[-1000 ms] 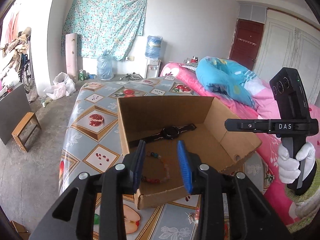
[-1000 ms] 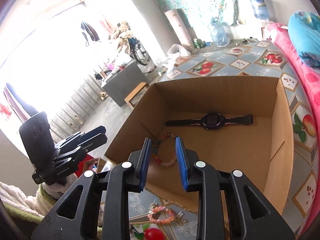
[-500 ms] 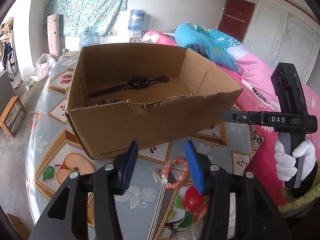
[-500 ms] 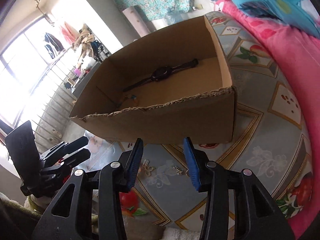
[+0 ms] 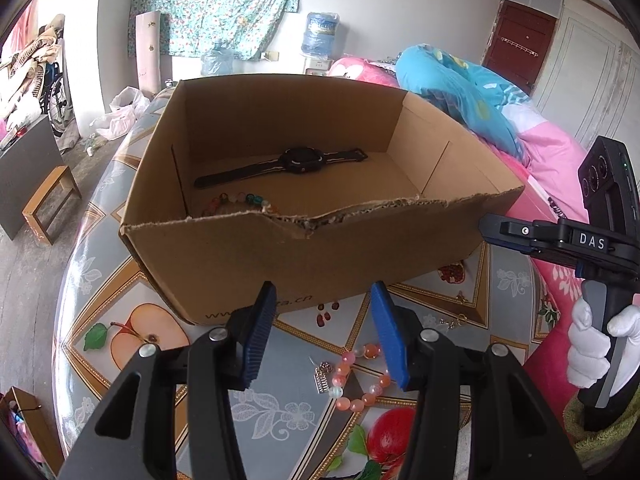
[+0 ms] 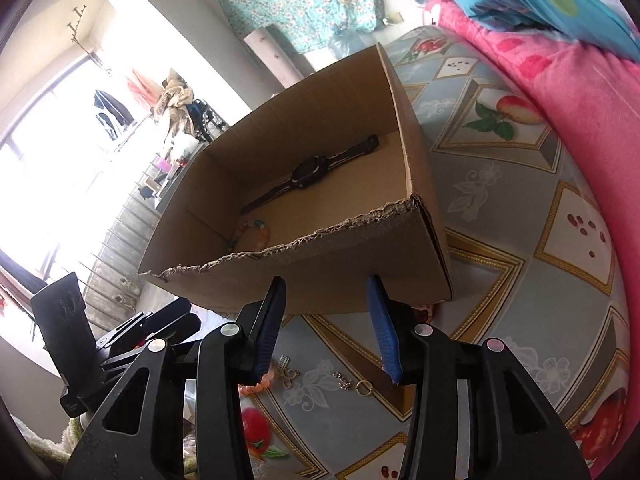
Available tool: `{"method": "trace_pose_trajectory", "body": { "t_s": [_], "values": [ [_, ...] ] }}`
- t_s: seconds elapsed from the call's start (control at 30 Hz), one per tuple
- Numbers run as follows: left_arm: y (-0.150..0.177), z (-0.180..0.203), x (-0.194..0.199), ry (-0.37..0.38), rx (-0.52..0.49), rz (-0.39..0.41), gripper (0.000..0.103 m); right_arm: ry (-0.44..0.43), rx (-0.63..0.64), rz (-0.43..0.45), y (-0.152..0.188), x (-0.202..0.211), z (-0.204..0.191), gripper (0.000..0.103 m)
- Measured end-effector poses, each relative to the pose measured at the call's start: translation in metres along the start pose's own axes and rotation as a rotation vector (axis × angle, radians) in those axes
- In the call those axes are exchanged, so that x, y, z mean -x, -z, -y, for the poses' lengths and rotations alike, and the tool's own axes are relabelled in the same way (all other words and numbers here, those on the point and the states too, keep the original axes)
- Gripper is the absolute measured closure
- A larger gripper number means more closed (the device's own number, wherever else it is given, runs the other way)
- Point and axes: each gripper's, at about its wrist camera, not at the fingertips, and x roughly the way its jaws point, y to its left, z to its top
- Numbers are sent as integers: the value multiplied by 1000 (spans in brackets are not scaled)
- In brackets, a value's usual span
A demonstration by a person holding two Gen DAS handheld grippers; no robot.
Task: Organize jewelry
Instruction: 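Withdraw the right gripper from the box toward the gold charms on the table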
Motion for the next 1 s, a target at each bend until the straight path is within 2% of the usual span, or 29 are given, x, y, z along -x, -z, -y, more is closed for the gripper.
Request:
{"method": "trace_pose_trajectory", "body": {
  "t_s": [0.3, 0.5, 0.57, 0.7, 0.77, 0.83, 1.0],
  "values": [
    [-9, 9, -5, -53, 40, 15, 54, -27, -7, 8, -13, -2, 6, 55],
    [-9, 14, -8, -74, 41, 11, 54, 4, 23, 17, -15, -1, 2, 51],
    [-10, 13, -9, -77, 47, 7, 54, 40, 56, 29, -13, 2, -2, 44],
    [-10, 13, -10, -72, 61, 13, 53, 121, 123, 55, -10, 13, -8, 39],
    [-7, 13, -9, -71, 67, 17, 53, 169, 158, 67, -5, 19, -11, 32],
    [-3, 11, -5, -71, 75, 22, 53, 210, 192, 79, 3, 26, -13, 29],
    [12, 4, 10, -84, 58, 9, 53, 247, 233, 93, 36, 37, -15, 24]
  ]
}}
